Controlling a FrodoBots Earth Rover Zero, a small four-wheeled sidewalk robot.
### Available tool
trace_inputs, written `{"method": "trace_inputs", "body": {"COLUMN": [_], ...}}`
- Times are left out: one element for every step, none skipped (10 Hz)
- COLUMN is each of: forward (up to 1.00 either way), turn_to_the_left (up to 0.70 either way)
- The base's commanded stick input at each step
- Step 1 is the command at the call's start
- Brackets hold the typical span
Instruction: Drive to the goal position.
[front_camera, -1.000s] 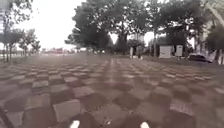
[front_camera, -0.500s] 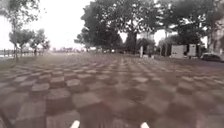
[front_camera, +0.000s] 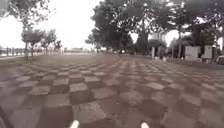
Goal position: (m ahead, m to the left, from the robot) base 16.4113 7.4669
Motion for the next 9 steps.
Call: {"method": "trace_inputs", "body": {"forward": [0.70, 0.70, 0.70, 0.70, 0.70, 0.70, 0.70, 0.70, 0.70], "turn_to_the_left": [0.27, 0.27, 0.27, 0.27, 0.27, 0.27, 0.27, 0.27, 0.27]}}
